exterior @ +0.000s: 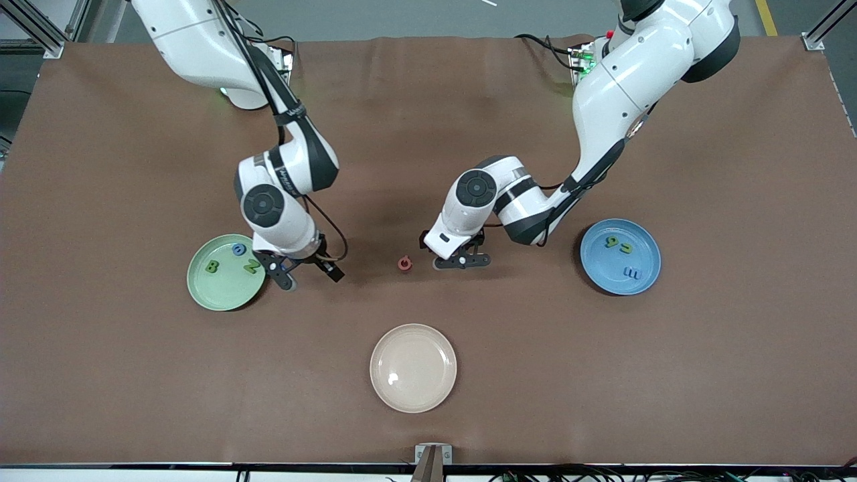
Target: Sort upper and lower case letters into plates
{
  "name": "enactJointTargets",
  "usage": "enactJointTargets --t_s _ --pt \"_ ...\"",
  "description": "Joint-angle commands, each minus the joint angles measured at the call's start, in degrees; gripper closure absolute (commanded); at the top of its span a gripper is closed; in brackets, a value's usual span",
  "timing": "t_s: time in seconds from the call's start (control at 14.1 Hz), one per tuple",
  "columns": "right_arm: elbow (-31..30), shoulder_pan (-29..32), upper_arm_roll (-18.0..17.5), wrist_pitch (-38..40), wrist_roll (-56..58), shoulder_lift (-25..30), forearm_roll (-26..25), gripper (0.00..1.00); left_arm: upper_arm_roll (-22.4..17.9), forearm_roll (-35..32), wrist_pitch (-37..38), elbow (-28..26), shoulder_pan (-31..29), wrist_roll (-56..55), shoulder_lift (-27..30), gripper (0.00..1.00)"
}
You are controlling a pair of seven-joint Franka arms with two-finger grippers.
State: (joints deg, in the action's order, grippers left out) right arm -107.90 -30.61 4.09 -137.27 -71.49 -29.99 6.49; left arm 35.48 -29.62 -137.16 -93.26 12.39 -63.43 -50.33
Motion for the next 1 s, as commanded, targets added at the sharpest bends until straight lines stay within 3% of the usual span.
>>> enactJointTargets --t_s 0.0,0.21,0.5,0.92 --pt "6.72 -3.14 0.57 0.68 -8.46 -5.68 0.28 0.0 -1.47 0.71 0.49 1.68 2.02 -0.64 -0.73 0.19" --pt "12.96 -5.43 0.66 0.77 -15.77 -9.9 0.28 0.01 -1.47 0.71 0.49 1.59 2.02 -0.65 -0.74 0.36" --pt "16.22 -7.53 0.57 0.51 -21.57 -13.16 0.37 0.05 -1.47 0.71 0.49 1.59 2.02 -0.65 -0.82 0.51" --pt "16.23 -10.35 0.57 0.16 -24.84 -13.86 0.46 0.19 -1.64 0.71 0.58 1.68 2.02 -0.65 -0.82 0.55"
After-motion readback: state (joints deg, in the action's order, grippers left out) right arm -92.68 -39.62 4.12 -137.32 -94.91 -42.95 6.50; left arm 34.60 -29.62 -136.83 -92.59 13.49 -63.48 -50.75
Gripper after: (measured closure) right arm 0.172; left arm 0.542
